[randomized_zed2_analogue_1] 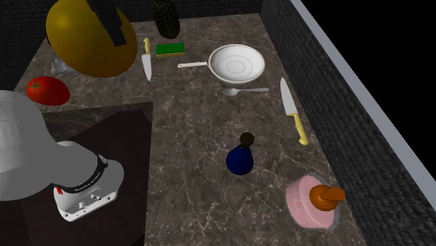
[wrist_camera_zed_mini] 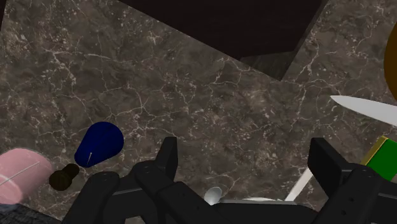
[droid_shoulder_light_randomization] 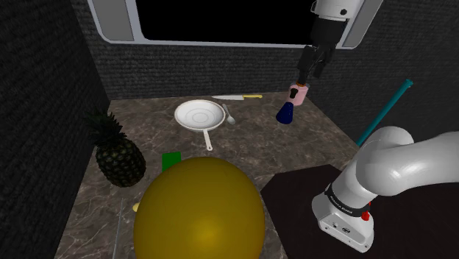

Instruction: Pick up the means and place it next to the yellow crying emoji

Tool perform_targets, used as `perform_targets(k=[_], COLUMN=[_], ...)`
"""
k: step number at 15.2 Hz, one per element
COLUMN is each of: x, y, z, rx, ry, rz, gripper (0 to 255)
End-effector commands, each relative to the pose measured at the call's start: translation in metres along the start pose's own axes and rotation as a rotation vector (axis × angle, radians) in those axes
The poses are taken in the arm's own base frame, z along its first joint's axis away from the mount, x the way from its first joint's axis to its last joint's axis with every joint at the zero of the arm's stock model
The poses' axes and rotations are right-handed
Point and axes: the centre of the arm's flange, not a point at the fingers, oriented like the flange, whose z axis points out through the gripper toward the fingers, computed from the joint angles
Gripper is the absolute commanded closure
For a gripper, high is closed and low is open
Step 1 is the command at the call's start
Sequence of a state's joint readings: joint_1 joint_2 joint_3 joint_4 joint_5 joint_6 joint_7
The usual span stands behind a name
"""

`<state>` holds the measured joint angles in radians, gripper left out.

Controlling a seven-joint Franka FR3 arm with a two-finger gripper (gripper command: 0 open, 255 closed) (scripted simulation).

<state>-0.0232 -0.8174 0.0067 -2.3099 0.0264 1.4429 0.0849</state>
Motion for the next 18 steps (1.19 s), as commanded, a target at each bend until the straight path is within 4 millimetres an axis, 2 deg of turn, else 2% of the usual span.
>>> perform_targets(k=[1,18], x=[0.000,0.093], y=[0.000,0.177], z=[0.000,0.092], rx=[0.000,-0.016], ry=[0.000,0.032], rz=[0.000,-0.035], gripper=[0,0])
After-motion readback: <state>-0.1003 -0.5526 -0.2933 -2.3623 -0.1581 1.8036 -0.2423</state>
